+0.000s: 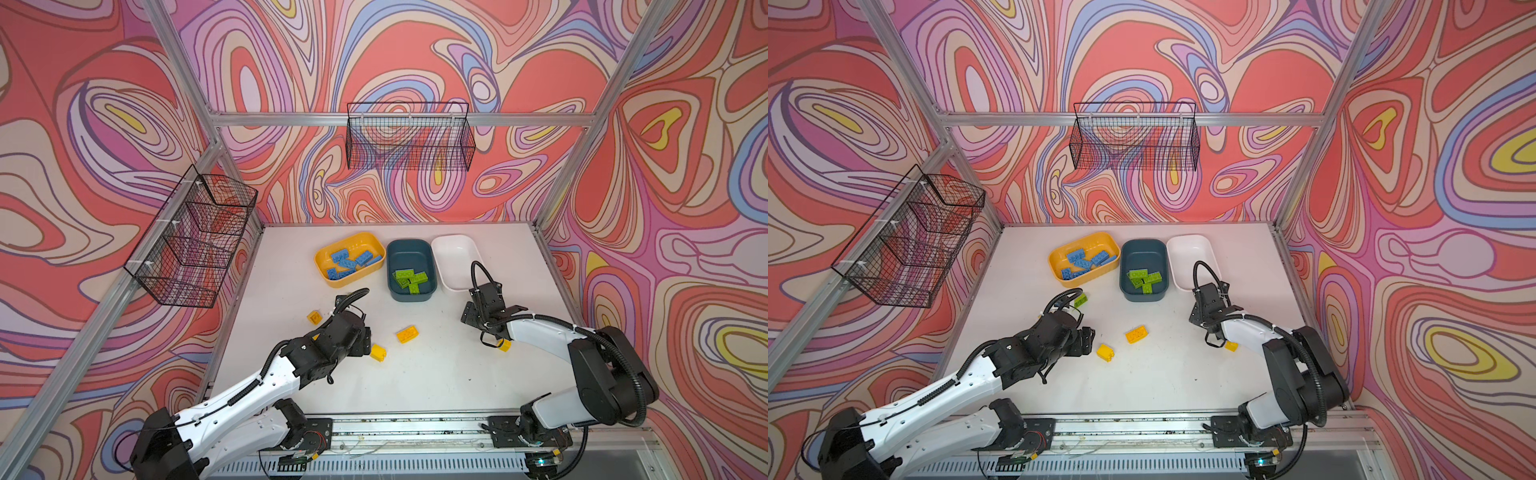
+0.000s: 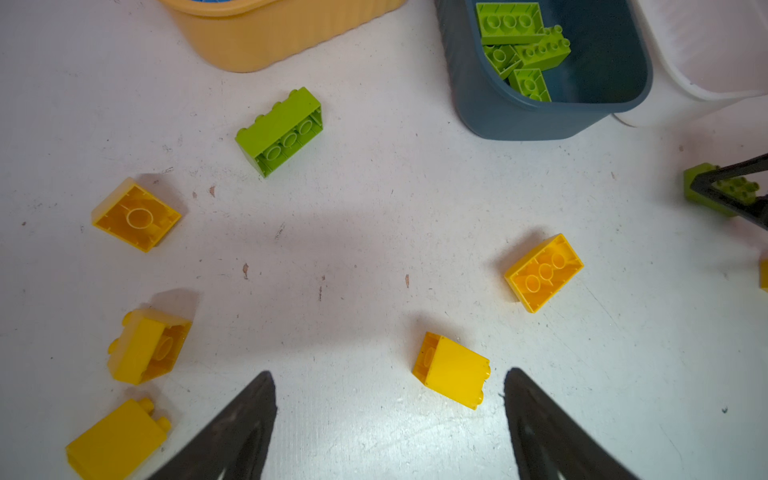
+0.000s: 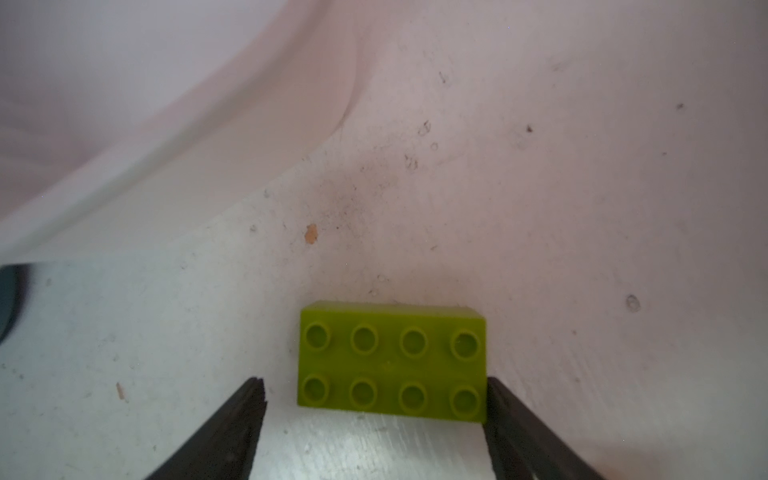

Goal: Sort the legos into containers by color
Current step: 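Close the right gripper on the lime-green 2x4 brick while the left arm withdraws, then lift the lime-green 2x4 brick with the right gripper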

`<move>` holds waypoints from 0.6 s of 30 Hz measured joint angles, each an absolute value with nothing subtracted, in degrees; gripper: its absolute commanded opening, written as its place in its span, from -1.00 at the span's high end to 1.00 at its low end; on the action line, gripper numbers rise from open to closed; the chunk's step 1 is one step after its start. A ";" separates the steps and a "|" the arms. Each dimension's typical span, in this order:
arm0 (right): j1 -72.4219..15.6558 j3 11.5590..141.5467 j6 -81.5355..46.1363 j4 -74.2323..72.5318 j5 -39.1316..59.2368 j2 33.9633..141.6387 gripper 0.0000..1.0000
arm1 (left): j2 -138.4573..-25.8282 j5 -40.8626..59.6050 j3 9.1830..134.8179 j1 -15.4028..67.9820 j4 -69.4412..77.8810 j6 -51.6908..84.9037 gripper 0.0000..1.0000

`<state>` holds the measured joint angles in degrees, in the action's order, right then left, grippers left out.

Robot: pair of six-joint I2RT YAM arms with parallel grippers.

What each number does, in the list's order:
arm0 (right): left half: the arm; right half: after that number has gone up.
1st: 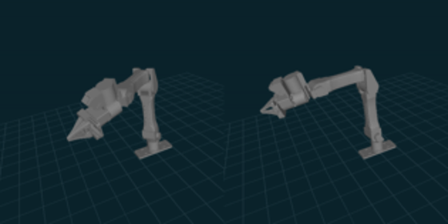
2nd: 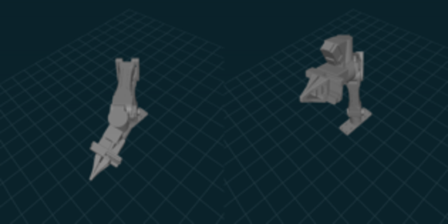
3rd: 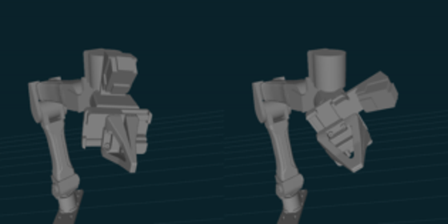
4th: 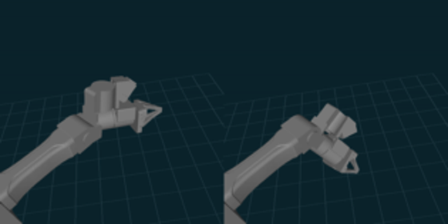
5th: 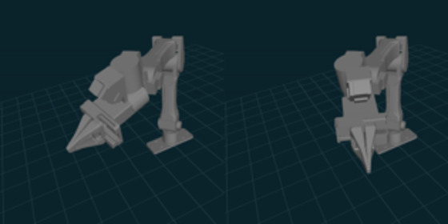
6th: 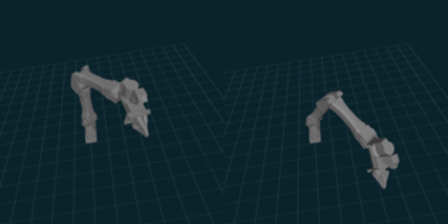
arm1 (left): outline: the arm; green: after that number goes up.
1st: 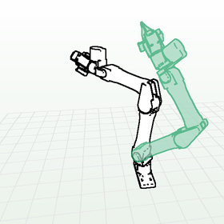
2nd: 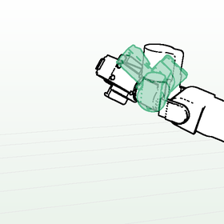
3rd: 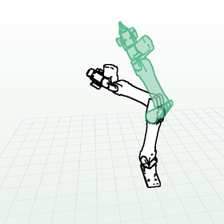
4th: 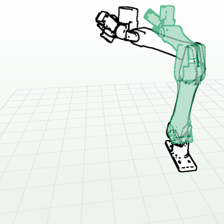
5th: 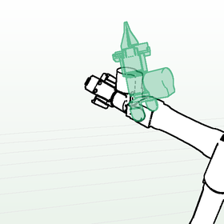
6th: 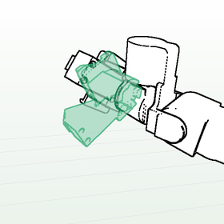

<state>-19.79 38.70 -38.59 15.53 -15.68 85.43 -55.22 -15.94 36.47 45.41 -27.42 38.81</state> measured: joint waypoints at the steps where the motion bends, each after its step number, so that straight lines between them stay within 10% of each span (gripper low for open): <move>1: -19.79 38.70 -38.39 15.51 -15.70 85.80 -0.63 | -55.57 -15.94 36.47 45.41 -27.40 38.79 -0.71; 18: -19.77 38.70 -34.72 15.70 -16.32 85.67 -0.13 | -51.57 -17.08 36.07 45.41 -27.64 39.27 -0.71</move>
<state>-19.77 38.70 -34.72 15.70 -16.32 85.67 -51.57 -17.08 36.07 45.41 -27.64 39.27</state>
